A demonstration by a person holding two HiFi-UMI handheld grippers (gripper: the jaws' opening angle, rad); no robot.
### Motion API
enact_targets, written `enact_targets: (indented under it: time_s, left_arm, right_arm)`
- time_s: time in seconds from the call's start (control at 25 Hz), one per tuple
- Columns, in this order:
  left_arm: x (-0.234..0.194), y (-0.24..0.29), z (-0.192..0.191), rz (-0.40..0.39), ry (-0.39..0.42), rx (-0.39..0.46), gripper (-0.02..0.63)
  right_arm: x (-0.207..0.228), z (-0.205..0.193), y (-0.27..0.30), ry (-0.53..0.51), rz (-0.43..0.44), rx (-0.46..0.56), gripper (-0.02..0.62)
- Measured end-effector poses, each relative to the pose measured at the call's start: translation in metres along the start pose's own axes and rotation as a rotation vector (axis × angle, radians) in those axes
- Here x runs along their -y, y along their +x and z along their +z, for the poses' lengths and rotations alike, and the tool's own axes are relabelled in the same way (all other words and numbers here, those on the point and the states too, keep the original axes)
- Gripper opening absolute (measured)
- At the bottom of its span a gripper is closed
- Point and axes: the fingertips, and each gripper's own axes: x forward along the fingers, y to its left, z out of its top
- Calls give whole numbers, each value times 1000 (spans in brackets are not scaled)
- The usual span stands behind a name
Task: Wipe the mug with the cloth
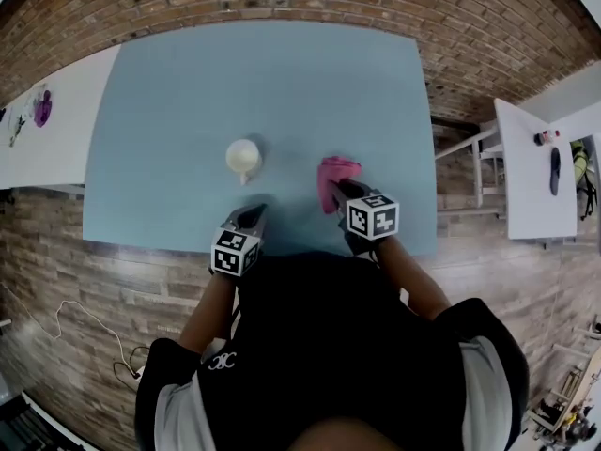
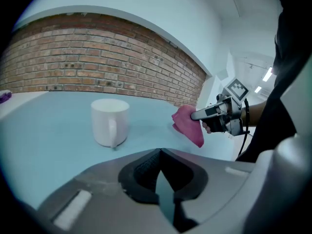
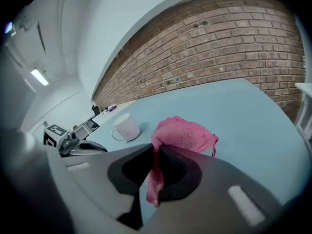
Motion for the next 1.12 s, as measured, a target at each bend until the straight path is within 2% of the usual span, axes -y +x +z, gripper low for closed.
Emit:
enact_targets:
  time_s: [0.16,0.36,0.56,0.72,1.12]
  left_arm:
    - [25,18,18,52,-9,27,3]
    - [63,27,54,121,-39,116,3]
    - [87,27,69,194,-81,152,3]
    - [103,28,65,189,-87,140,3]
    - [94,10,62,212,-86,138,3]
  right_arm:
    - [19,5,-14,-56,67,14,38]
    - [32,2,-43,-111,154,-3,38]
    - [36,6,-67,-80,218,-13,38]
    - [38,5,-71,-109,212,-16,38]
    - [13,10,-68,-145,216,-3,37]
